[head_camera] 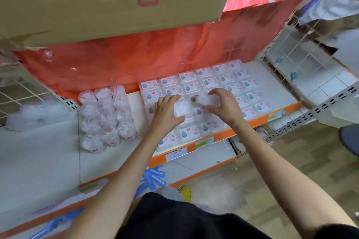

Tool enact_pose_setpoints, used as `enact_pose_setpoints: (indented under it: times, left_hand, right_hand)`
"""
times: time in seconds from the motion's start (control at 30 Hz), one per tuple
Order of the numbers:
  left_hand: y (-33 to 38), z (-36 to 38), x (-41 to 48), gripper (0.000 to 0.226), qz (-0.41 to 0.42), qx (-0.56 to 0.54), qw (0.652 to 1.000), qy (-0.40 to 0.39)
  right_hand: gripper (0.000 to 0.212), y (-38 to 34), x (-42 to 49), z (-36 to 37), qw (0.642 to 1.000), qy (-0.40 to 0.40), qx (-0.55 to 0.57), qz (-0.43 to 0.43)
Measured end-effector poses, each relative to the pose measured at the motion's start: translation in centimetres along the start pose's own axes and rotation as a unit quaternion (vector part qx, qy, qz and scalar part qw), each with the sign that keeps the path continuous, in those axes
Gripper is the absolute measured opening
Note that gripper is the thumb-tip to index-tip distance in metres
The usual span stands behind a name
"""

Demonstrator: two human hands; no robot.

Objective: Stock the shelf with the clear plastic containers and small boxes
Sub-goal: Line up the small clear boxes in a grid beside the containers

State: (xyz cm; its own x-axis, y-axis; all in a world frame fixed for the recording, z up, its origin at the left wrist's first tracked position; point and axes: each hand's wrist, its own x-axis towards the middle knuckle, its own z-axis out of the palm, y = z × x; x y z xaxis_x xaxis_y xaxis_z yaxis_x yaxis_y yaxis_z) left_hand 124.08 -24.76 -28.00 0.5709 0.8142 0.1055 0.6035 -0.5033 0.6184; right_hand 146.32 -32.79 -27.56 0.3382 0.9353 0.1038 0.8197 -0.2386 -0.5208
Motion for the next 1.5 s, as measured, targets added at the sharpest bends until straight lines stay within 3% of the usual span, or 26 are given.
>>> enact_pose_setpoints:
  times: [0.27,0.57,0.7,0.77,0.83,1.0,1.13,1.23,1.33,1.43,1.5]
  left_hand:
    - [1.7,2.2,2.7,0.069,-0.057,-0.002,0.998,0.004]
    - [5.2,5.1,2.7,0.067,-0.127,-0.004,0.991,0.04]
    - [7.2,6.6,2.9,0.065,-0.137,-0.005,0.988,0.067]
    - [8.1,7.3,3.0,0.064,-0.142,-0.011,0.987,0.077]
    - [9.0,8.0,3.0,0.065,-0.15,-0.013,0.985,0.08]
    - [11.6,9.5,3.2,0.065,-0.16,-0.025,0.982,0.099]
    - [12.0,9.9,3.4,0.065,-0.162,-0.045,0.982,0.091]
    - [12.8,9.5,3.4,0.059,-0.231,-0.166,0.95,0.128]
    - [13.3,8.9,3.1,0.035,-0.338,-0.288,0.876,0.188]
    - [13.3,8.1,2.8,0.044,-0.428,-0.38,0.81,0.127]
    - [13.4,7.9,2.7,0.046,-0.444,-0.424,0.785,0.081]
  right_hand:
    - [0.044,3.6,5.3,0.4,0.999,-0.043,0.011,-0.012]
    - [0.042,6.1,7.5,0.4,0.989,-0.125,0.018,-0.082]
    - [0.025,5.9,6.9,-0.6,0.987,-0.048,0.132,-0.083]
    - [0.022,5.1,6.3,-1.8,0.972,-0.044,0.228,-0.023]
    - [0.025,4.7,5.6,-2.7,0.95,-0.1,0.293,0.045]
    - [0.033,6.2,4.3,-3.4,0.885,-0.231,0.373,0.153]
    - [0.028,6.7,3.9,-3.8,0.834,-0.248,0.45,0.2]
    - [0.028,6.9,3.9,-4.0,0.815,-0.23,0.489,0.21]
    - [0.033,6.7,3.5,-3.9,0.802,-0.206,0.518,0.217]
    - [0.035,6.4,3.0,-3.5,0.804,-0.197,0.524,0.2]
    - [0.033,6.4,2.6,-3.4,0.804,-0.197,0.531,0.18]
